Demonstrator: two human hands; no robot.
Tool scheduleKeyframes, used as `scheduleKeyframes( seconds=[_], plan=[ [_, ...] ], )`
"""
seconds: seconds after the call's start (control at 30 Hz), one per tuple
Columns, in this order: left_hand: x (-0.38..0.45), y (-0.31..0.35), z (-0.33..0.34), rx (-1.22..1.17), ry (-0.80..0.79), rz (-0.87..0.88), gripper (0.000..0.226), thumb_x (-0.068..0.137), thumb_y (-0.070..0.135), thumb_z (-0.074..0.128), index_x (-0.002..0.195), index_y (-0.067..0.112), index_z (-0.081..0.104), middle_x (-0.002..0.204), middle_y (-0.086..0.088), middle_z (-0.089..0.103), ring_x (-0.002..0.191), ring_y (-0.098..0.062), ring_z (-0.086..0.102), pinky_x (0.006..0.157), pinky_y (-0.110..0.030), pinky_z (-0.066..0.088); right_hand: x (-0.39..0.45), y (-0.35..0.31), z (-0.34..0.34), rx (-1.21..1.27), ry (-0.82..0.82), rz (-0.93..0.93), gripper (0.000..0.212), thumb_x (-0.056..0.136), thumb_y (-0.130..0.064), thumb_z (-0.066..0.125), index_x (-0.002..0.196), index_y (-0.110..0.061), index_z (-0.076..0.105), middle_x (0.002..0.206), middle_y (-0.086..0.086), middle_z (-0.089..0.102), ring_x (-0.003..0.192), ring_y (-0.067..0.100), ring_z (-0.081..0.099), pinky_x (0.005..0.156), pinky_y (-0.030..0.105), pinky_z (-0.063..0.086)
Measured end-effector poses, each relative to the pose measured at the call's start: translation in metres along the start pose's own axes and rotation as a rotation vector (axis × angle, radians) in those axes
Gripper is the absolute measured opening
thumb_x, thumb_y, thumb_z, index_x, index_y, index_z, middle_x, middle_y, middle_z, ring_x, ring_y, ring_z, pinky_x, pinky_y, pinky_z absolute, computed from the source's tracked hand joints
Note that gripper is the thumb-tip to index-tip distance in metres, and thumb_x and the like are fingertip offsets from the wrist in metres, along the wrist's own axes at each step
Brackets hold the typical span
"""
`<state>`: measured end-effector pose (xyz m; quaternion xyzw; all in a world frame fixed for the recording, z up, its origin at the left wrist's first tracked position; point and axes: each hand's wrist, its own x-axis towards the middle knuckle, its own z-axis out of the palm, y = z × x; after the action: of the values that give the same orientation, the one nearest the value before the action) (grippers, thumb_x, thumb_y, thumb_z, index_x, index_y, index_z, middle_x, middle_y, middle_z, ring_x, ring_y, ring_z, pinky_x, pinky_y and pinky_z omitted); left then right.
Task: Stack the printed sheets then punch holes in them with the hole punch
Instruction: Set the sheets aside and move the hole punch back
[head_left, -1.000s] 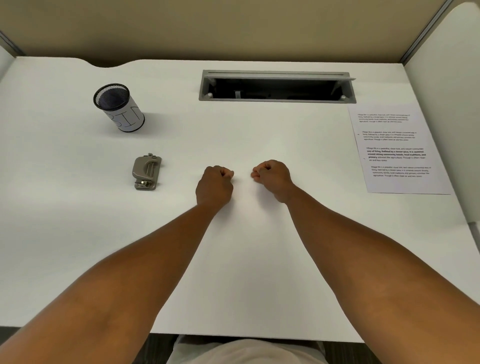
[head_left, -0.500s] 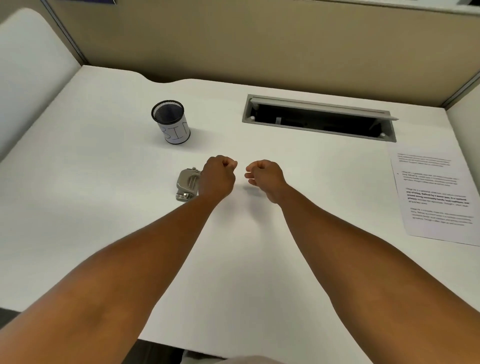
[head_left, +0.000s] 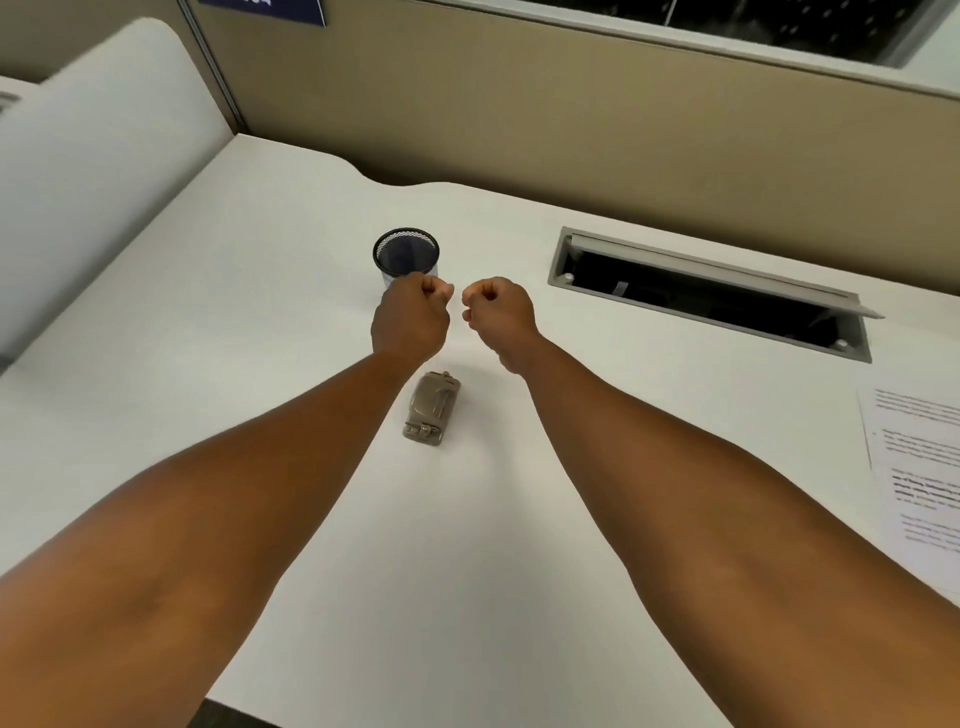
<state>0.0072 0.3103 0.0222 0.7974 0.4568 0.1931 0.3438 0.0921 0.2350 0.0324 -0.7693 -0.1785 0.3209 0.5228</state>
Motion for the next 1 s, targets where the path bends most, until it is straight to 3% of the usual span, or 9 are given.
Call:
scheduleKeyframes(
  seconds=[0.07,0.2,0.4,0.7,0.8,0.9,1.0],
  plan=[
    [0.015,-0.003,-0.007,0.006,0.018,-0.005,0.017,0.096,0.027,0.053,0.085,0.025,0.066,0.092,0.006,0.067,0.084,-0.016,0.058,0.073,-0.027,0.041,0.011,-0.009,0.011,-0.030,0.009,-0.028,0.009,0.091,-0.010,0.050,0.088,-0.012,0.058,0.101,0.006,0.066,0.097,0.027,0.065,0.068,0.030,0.046],
    [0.044,-0.011,-0.018,0.000,0.051,-0.041,0.017,0.094,0.030,0.056,0.089,0.022,0.070,0.098,0.001,0.072,0.090,-0.020,0.063,0.077,-0.028,0.046,0.034,-0.022,0.027,-0.084,0.026,-0.091,0.009,0.092,-0.009,0.052,0.091,-0.010,0.061,0.091,0.000,0.061,0.085,0.019,0.057,0.066,0.024,0.044],
    [0.079,-0.021,-0.030,0.020,0.053,-0.066,0.011,0.091,0.029,0.058,0.087,0.023,0.066,0.096,0.001,0.069,0.089,-0.021,0.063,0.076,-0.029,0.048,0.063,-0.035,0.046,-0.219,0.015,-0.211,0.010,0.090,-0.007,0.055,0.091,-0.007,0.065,0.090,0.004,0.063,0.082,0.018,0.055,0.061,0.019,0.040],
    [0.111,-0.028,-0.034,0.087,0.004,-0.050,0.016,0.089,0.031,0.065,0.098,0.025,0.077,0.098,0.001,0.074,0.082,-0.018,0.062,0.069,-0.027,0.048,0.090,-0.043,0.053,-0.464,-0.037,-0.232,0.019,0.090,-0.014,0.056,0.096,-0.017,0.074,0.102,0.008,0.071,0.094,0.025,0.064,0.084,0.034,0.054],
    [0.114,-0.030,-0.033,0.119,-0.008,-0.054,0.018,0.090,0.032,0.065,0.101,0.027,0.078,0.097,-0.001,0.075,0.081,-0.020,0.064,0.071,-0.030,0.052,0.091,-0.046,0.055,-0.537,-0.031,-0.221,0.024,0.088,-0.014,0.055,0.099,-0.021,0.075,0.103,0.006,0.071,0.093,0.026,0.064,0.081,0.033,0.055],
    [0.114,-0.031,-0.034,0.142,-0.016,-0.045,0.018,0.089,0.030,0.066,0.102,0.029,0.078,0.097,0.000,0.076,0.082,-0.021,0.065,0.070,-0.030,0.053,0.092,-0.048,0.056,-0.542,0.007,-0.210,0.014,0.085,-0.018,0.065,0.093,-0.023,0.075,0.100,0.003,0.072,0.091,0.023,0.065,0.077,0.030,0.054],
    [0.113,-0.031,-0.035,0.132,0.007,-0.064,0.012,0.081,0.034,0.074,0.092,0.029,0.078,0.089,0.005,0.074,0.079,-0.017,0.064,0.065,-0.026,0.048,0.091,-0.048,0.056,-0.533,0.015,-0.214,0.011,0.084,-0.019,0.068,0.092,-0.022,0.075,0.101,0.002,0.072,0.092,0.022,0.065,0.078,0.031,0.054]
  ],
)
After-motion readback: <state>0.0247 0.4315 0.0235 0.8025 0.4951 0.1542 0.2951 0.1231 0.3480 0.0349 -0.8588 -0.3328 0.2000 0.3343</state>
